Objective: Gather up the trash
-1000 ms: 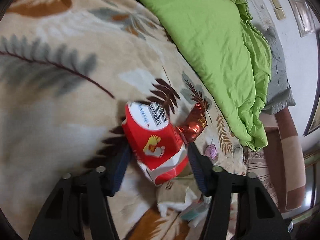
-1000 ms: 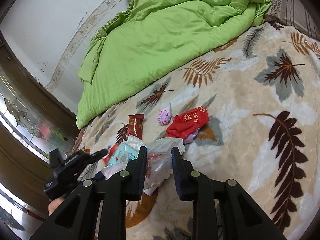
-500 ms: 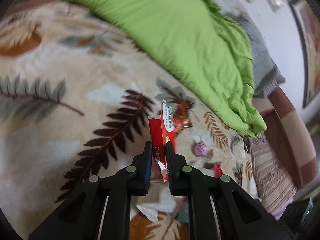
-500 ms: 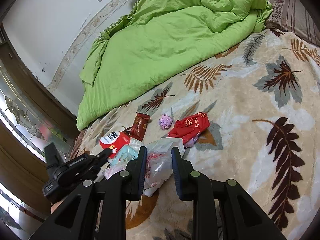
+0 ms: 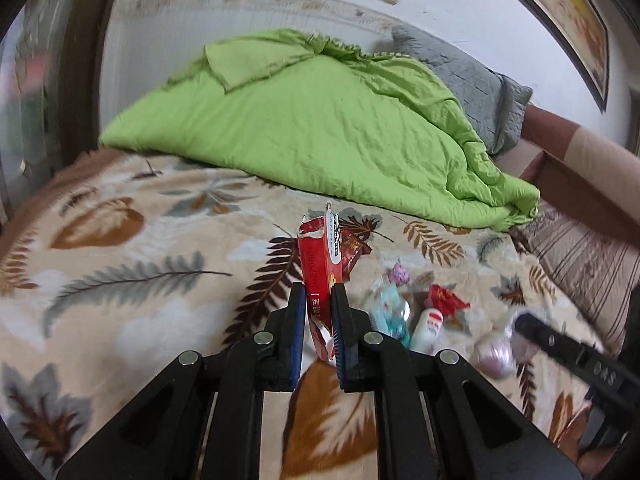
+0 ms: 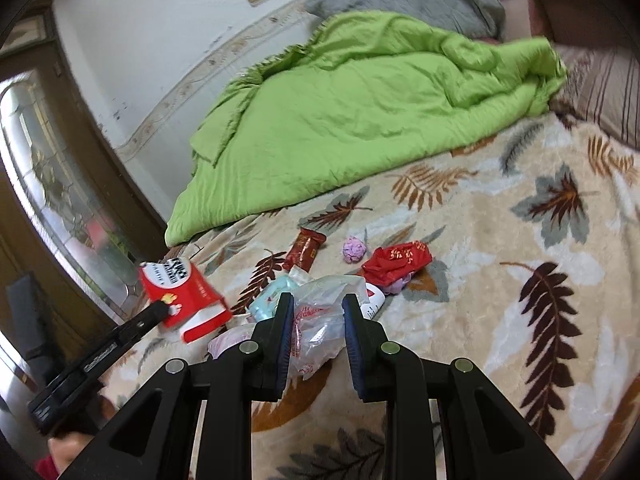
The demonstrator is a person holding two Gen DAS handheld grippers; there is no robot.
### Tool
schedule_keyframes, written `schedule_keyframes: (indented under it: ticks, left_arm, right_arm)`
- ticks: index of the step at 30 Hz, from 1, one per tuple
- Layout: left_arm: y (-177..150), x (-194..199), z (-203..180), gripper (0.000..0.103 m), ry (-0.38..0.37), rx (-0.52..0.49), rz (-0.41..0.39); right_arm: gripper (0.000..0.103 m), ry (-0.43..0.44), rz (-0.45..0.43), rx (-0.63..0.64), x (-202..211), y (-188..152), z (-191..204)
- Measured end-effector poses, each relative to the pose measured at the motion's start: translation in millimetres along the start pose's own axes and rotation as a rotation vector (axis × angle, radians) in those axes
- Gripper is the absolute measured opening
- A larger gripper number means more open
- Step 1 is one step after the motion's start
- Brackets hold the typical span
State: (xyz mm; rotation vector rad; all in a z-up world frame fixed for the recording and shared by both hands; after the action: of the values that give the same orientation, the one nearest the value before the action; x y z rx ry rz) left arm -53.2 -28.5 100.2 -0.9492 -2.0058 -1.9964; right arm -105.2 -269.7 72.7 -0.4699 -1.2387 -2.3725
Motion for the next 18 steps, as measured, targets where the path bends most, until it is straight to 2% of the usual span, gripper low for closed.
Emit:
schedule_keyframes:
  ticks: [6, 10, 18]
  left_arm:
    - [-21.3, 39.6, -11.1, 0.012, 0.088, -0.076, -0.055]
    - [-27.2, 44.6, -19.9, 0.012, 0.116, -0.130, -0.068]
    - [-30.0, 46.4, -33.9, 0.012, 0.143, -0.202, -0.088]
  right_arm:
    - [0.026, -0.010, -0.010, 0.042, 22.0, -17.8, 4.0]
    - [0.026, -0.002, -0.015, 0.004, 33.5, -23.3, -1.6]
    - [0.026, -0.025, -0.016, 0.007, 33.7, -24.0, -3.6]
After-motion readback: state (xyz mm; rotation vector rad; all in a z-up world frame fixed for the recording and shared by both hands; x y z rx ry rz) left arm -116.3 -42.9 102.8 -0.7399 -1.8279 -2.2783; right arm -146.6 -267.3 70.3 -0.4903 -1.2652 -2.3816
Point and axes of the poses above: each gripper's, at about its wrist camera, not at the fingertips, and x roughly against the way its jaws point, z to its left, y to its top, the point moved 2 cm from there along -x, roughly the way its jaws point, and after that the axes turned 7 degrees about -x, right-handed, at the moved point
